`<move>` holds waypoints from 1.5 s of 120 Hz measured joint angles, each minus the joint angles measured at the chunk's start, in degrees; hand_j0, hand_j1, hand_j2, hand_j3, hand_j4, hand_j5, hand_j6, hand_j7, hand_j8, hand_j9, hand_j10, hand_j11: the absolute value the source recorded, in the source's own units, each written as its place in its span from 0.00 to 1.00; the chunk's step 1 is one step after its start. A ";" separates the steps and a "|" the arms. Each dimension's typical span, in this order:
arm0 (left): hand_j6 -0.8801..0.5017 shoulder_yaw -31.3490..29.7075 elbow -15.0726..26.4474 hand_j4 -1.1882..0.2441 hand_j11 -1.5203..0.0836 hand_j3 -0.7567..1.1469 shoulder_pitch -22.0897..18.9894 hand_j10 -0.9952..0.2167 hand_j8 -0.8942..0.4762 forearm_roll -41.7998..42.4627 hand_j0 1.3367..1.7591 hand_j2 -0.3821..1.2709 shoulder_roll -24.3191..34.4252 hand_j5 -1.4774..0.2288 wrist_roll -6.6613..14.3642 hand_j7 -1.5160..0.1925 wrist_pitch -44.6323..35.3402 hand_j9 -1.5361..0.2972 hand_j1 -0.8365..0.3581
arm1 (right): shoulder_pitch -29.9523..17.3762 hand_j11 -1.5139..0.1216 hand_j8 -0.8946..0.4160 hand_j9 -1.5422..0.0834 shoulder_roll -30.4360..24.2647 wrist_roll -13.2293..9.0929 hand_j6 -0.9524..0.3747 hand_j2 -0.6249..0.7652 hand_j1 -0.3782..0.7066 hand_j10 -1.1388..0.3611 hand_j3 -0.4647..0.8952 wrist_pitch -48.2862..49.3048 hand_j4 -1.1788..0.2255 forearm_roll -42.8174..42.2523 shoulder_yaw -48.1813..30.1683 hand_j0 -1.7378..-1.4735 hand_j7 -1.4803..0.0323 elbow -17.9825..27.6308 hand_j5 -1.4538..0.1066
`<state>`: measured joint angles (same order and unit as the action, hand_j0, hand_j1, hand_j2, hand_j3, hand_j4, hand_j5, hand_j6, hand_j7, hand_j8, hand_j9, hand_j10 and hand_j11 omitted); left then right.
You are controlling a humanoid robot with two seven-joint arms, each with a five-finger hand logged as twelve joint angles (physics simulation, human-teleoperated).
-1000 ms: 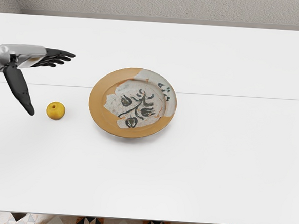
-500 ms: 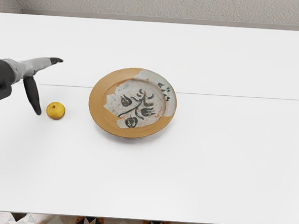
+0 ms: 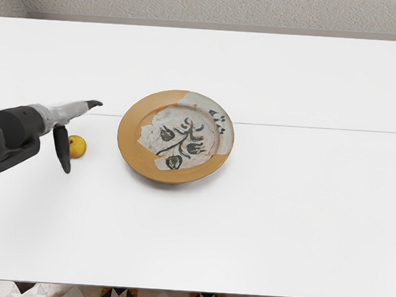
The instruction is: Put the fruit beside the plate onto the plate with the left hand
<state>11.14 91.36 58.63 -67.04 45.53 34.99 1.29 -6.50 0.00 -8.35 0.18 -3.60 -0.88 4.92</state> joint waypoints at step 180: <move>0.46 -1.72 -5.40 0.66 0.76 0.40 -6.16 0.62 0.48 -12.41 0.76 0.26 -4.66 0.69 0.01 0.71 -7.50 0.67 0.76 | 0.00 0.93 0.68 0.95 0.00 0.00 0.72 0.45 0.03 0.76 0.34 0.00 0.84 0.00 0.00 0.30 0.98 0.00 0.93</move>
<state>9.42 85.96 52.47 -79.45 40.87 35.00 -6.21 -6.50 0.00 -8.35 0.18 -3.60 -0.88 4.92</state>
